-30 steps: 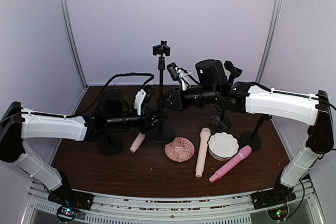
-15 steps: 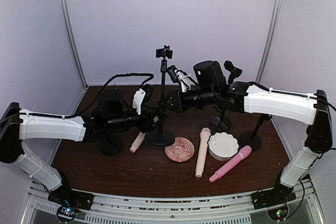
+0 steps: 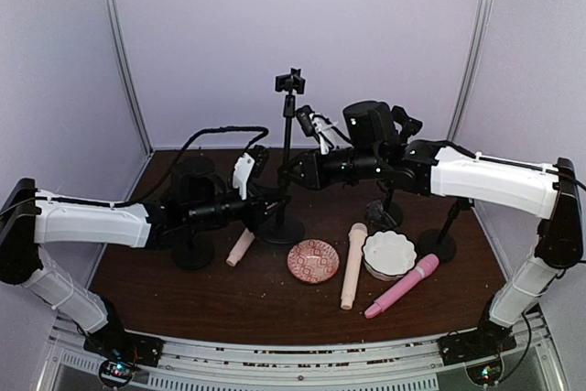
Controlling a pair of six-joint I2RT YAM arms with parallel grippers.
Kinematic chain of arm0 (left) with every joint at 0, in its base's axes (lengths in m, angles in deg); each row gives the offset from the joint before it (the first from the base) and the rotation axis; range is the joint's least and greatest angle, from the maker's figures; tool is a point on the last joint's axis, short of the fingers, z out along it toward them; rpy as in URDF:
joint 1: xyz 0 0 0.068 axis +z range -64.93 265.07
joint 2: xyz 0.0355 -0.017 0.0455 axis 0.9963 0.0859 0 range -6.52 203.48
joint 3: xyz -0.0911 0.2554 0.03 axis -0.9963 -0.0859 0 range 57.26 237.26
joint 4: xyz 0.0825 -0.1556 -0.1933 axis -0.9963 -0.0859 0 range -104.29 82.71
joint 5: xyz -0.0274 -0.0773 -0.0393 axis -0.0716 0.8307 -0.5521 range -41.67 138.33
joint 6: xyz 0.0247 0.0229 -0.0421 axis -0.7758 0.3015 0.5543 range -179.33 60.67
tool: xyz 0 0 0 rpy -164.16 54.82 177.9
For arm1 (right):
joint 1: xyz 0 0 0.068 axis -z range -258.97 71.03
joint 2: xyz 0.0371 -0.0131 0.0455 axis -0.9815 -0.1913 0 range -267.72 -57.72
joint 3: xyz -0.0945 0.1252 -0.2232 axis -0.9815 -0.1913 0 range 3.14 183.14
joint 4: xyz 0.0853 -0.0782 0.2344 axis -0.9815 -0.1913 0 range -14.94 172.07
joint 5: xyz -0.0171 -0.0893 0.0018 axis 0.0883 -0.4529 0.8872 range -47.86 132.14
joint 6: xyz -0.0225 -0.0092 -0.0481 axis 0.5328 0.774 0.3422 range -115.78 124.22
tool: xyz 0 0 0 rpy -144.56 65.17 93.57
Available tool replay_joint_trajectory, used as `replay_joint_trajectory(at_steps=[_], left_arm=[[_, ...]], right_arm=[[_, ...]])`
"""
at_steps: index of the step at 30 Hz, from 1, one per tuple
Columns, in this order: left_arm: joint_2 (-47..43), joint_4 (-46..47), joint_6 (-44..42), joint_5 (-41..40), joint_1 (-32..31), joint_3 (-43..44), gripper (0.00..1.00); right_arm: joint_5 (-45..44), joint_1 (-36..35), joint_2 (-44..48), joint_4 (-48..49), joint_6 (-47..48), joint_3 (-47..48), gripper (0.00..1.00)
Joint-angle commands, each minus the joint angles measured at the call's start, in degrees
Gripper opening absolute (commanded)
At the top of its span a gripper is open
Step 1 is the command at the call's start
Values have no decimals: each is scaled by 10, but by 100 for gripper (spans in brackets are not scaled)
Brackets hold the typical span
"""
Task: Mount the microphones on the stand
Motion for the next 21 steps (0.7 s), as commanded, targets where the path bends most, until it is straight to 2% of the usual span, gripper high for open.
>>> replay_joint_trajectory(at_steps=[1,3,4,6,8,9,11,14,16,18,21], left_arm=[[-13,79,-35,92,3,-6,0],[-13,89,-25,185,15,1,0],[-3,102,-5,263,24,10,0],[30,186,94,403,41,28,0],[64,304,194,462,45,28,0],[70,334,218,468,46,29,0],[70,332,217,467,46,35,0],[63,302,190,454,46,43,0],[60,297,185,445,46,46,0],[55,290,176,435,46,44,0],[51,279,165,418,45,37,0]], right_arm=[[74,4,33,1,77,7,0],[192,16,44,32,111,-15,0],[241,22,51,43,124,-29,0],[336,26,58,14,176,-34,0],[368,30,56,-40,217,-21,0],[370,33,54,-58,228,-17,0],[337,43,55,-78,234,-15,2],[188,64,63,-80,202,-26,34],[127,85,64,-85,176,-30,37],[77,90,65,-116,177,-26,44],[66,91,78,-135,187,-35,47]])
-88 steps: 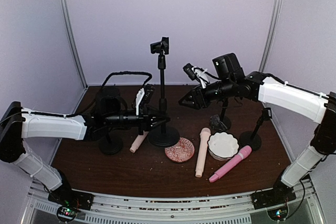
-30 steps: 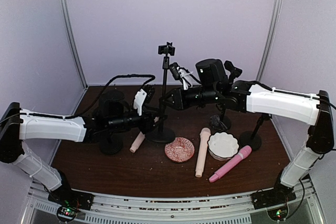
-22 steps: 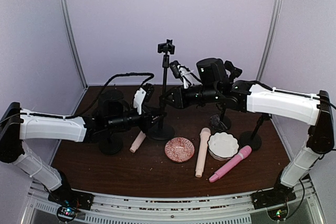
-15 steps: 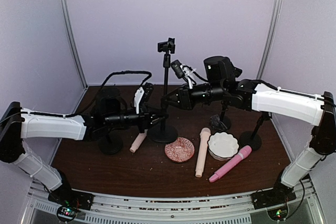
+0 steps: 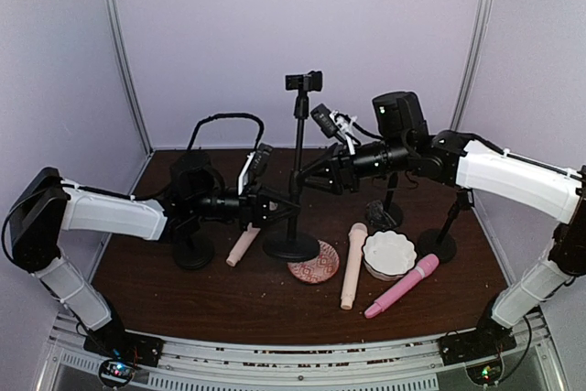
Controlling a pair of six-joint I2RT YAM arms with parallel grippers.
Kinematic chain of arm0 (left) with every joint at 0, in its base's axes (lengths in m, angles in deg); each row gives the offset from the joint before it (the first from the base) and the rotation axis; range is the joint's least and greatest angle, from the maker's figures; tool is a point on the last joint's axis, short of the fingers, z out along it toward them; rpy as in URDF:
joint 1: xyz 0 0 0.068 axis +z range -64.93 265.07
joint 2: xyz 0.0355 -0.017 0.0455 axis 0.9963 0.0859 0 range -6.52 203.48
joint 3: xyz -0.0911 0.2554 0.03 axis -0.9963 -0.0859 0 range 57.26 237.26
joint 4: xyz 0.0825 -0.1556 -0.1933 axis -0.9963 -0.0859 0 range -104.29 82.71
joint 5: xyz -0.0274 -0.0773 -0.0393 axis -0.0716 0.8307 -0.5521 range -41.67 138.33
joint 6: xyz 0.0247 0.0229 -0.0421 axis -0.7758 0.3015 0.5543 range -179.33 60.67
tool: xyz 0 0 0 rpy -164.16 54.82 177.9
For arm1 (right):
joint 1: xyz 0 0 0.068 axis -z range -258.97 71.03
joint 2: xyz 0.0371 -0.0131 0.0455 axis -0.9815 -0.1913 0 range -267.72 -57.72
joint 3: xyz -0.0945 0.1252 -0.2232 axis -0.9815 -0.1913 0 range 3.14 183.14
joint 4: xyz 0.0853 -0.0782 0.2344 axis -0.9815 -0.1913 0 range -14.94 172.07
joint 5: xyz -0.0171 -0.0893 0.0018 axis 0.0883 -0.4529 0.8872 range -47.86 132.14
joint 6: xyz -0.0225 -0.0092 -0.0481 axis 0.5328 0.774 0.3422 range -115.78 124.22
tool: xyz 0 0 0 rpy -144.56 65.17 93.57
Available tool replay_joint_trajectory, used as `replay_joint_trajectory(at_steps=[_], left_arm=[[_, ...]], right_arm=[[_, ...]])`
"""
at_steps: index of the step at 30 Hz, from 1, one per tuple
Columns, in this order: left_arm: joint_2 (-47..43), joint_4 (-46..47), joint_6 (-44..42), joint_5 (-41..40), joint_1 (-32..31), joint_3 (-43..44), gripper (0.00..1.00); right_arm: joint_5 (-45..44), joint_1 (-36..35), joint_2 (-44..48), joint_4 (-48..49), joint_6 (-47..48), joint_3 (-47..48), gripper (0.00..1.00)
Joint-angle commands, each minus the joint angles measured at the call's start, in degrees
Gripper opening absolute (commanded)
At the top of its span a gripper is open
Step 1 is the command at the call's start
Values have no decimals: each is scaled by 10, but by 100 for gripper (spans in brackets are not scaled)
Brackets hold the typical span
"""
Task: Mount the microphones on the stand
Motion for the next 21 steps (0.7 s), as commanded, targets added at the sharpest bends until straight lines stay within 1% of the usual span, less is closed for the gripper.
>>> replay_joint_trajectory(at_steps=[1,6,9,13,17,19,21], left_arm=[[-29,83,-18,23,-6,26,0],[-35,45,-45,-35,-6,20,0],[-47,-3,-72,-97,-7,22,0],[-67,-79,-126,-176,-14,20,0],[-72,-105,-149,-199,-19,18,0],[-71,-109,-151,-201,-23,20,0],[-72,-118,-151,-220,-28,24,0]], right_arm=[[-127,26,20,-62,8,-17,48],[-103,24,50,-35,-15,-51,52],[-91,20,67,-27,-19,-64,54],[-91,16,94,-17,-31,-50,57],[-95,16,107,33,-67,-29,61],[-95,16,101,51,-82,-16,61],[-100,16,91,63,-95,-7,61]])
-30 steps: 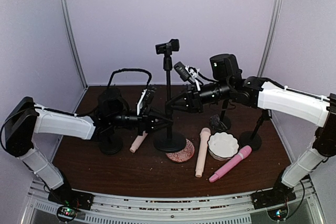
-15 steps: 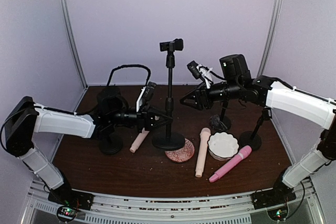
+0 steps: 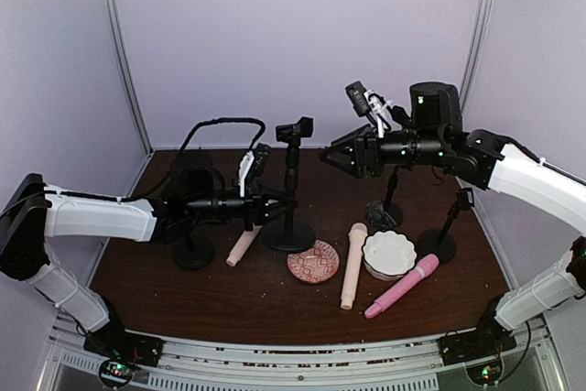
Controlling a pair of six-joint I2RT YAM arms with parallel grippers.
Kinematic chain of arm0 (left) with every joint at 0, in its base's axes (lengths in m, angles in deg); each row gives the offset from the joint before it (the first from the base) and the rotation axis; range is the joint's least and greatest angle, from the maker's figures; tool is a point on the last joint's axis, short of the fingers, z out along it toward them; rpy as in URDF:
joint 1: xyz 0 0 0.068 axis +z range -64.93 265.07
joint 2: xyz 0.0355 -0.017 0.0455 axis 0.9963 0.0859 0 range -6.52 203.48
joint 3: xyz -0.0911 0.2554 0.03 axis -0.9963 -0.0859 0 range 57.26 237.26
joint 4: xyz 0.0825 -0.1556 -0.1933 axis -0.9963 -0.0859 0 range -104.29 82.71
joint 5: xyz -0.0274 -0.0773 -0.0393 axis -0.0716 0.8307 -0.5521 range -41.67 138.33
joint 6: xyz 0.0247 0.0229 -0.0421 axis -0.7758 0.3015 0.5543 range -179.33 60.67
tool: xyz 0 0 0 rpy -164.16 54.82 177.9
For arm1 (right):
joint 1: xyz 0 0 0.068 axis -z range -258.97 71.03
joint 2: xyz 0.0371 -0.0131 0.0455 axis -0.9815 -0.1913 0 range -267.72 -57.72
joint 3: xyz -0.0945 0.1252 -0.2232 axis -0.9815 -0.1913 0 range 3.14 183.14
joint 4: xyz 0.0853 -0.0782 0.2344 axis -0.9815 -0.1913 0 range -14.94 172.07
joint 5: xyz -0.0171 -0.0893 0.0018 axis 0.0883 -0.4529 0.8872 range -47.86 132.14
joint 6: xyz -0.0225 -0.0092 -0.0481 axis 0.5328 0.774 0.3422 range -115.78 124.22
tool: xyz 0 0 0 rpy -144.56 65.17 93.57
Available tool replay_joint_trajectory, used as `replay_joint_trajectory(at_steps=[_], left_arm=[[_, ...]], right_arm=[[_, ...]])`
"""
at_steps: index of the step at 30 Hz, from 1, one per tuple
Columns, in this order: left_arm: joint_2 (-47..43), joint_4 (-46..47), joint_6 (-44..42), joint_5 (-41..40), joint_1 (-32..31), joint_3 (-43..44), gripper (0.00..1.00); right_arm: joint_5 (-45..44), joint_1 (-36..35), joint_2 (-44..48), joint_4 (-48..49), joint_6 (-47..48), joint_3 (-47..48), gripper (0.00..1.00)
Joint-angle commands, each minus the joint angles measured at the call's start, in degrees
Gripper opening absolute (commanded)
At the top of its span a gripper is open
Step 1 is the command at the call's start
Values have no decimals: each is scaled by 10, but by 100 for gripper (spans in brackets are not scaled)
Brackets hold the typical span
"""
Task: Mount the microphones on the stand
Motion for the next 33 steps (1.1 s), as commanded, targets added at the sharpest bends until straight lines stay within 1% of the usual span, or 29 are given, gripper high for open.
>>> replay_joint_trajectory(at_steps=[1,3,5,8,11,14,20,23,27,29,33], left_arm=[[-22,8,-23,-47,-14,26,0],[-22,9,-23,-45,-19,29,0],[-22,13,-23,-42,-20,31,0],[-25,41,-10,-30,-21,22,0],[-24,69,4,-13,-21,17,0],[-21,94,21,-9,-21,14,0],[-14,105,30,10,-21,23,0],[-9,94,32,21,-21,33,0],[1,82,38,28,-21,42,0],[2,84,47,18,-22,41,0],[1,12,34,-21,-22,59,0]], right_arm=[[-15,-1,-14,56,-46,32,61],[-7,-1,-28,54,-47,39,61],[23,-1,-34,72,-44,28,61],[77,-1,-28,127,-50,-14,67],[103,-2,-28,130,-43,-25,70],[115,-3,-27,132,-37,-36,72],[106,-12,-49,130,-34,-48,80],[112,-23,-70,134,-32,-39,85],[116,-43,-94,148,-33,-22,85],[125,-51,-103,150,-34,-10,84],[122,-65,-84,161,-25,-23,83]])
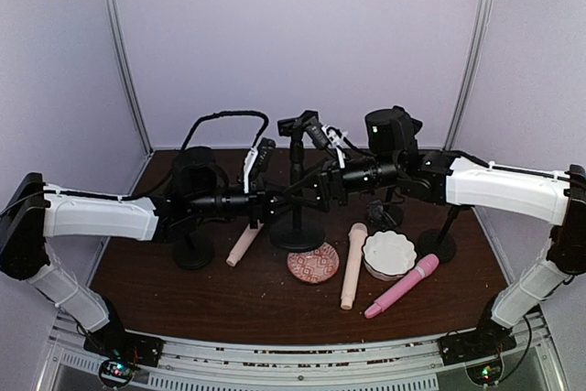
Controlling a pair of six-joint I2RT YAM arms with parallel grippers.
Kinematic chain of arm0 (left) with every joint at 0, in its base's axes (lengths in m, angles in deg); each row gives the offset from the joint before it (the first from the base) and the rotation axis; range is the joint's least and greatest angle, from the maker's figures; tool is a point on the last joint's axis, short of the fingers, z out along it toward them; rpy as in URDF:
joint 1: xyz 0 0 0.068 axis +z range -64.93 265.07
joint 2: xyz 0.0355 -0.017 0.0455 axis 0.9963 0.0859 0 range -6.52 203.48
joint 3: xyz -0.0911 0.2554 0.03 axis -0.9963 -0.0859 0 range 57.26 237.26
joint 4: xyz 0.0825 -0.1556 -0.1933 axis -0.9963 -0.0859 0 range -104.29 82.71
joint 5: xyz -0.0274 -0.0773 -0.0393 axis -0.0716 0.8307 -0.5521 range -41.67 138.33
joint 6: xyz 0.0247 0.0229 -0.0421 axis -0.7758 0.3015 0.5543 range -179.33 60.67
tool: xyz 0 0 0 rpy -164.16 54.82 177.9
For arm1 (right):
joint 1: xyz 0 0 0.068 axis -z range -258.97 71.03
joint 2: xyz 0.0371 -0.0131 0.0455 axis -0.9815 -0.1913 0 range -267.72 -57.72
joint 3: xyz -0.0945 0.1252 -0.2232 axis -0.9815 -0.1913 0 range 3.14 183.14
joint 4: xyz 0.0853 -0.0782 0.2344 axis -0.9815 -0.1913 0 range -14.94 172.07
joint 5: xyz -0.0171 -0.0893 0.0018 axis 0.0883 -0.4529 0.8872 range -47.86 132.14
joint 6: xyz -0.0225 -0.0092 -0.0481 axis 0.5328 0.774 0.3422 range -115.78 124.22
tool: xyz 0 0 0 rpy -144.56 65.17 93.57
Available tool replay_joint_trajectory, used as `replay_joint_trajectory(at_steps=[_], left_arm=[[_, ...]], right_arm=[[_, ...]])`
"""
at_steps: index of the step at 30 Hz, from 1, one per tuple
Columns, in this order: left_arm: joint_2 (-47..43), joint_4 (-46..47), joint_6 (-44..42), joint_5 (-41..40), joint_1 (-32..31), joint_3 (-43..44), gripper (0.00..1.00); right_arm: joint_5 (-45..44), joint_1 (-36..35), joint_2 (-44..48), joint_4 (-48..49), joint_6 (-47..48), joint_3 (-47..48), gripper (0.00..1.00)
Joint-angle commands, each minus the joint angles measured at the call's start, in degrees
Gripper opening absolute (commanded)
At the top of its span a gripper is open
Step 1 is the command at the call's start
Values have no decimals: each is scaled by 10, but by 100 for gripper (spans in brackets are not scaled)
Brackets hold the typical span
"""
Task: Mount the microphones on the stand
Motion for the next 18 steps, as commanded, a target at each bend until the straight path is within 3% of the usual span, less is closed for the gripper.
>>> replay_joint_trajectory(at_steps=[1,9,18], left_arm=[[-3,-6,-4,-38,-2,40,0],[-4,-12,19,-86,0,38,0],[-7,0,26,-85,4,35,0]], right_arm=[[6,-16,33,36,14,5,83],[-50,-53,102,-51,67,-31,81],[-111,-67,172,-85,73,-76,81]])
